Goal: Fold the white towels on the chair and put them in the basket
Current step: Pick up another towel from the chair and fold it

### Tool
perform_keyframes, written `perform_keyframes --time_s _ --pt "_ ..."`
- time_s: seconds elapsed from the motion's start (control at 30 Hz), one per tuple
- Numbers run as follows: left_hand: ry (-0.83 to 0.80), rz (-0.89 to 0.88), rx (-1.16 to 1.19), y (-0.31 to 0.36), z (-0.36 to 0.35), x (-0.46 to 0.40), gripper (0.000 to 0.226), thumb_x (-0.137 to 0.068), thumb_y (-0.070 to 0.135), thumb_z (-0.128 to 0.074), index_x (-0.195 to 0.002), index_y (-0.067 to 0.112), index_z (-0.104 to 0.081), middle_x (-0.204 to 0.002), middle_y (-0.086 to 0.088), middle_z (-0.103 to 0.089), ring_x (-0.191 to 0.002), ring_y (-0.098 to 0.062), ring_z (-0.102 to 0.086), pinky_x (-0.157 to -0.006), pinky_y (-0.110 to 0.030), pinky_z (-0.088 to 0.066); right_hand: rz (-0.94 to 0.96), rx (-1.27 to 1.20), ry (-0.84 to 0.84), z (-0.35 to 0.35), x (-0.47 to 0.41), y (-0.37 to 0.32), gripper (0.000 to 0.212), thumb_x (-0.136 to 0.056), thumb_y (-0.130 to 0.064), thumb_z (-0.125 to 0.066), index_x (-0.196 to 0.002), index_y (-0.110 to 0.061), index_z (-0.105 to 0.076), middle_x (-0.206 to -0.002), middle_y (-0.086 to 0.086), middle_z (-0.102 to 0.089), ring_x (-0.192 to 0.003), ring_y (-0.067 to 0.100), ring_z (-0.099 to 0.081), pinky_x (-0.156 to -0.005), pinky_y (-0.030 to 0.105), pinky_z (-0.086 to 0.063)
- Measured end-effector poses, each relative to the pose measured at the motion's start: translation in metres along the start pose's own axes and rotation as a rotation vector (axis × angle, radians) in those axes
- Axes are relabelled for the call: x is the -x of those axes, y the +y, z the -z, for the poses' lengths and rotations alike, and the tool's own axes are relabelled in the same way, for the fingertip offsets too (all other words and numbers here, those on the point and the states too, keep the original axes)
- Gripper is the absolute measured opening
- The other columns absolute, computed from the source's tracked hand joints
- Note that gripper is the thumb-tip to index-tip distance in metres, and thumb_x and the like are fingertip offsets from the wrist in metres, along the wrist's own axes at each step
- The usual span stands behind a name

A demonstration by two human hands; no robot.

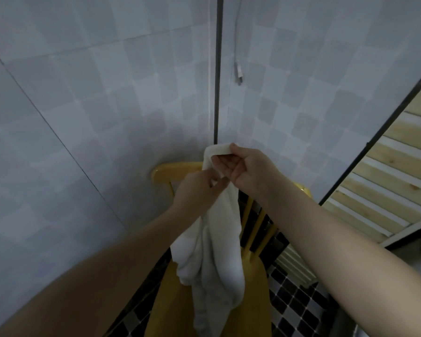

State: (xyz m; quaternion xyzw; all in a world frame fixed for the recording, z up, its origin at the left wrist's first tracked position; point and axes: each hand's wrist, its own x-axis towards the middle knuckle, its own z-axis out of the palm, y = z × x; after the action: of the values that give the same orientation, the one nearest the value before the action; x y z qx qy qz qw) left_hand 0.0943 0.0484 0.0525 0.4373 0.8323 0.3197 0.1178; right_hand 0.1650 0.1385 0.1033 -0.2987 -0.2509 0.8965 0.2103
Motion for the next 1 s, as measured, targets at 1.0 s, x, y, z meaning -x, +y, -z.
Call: perform_keyframes --time_s 1.0 --pt "-0.418 0.270 1.526 0.009 0.083 0.028 0.035 -0.097 0.031 -0.038 -0.064 0.019 -0.033 -0.038 0.007 -0.034 -0.032 -0.004 -0.032 -0.038 -0.014 -0.036 0.697 1.406 0.659 0.020 0.060 0.069 0.010 -0.086 -0.007 -0.043 -0.088 -0.012 -0.051 -0.076 0.007 -0.056 -0.072 0.026 -0.053 -0.061 0.031 -0.037"
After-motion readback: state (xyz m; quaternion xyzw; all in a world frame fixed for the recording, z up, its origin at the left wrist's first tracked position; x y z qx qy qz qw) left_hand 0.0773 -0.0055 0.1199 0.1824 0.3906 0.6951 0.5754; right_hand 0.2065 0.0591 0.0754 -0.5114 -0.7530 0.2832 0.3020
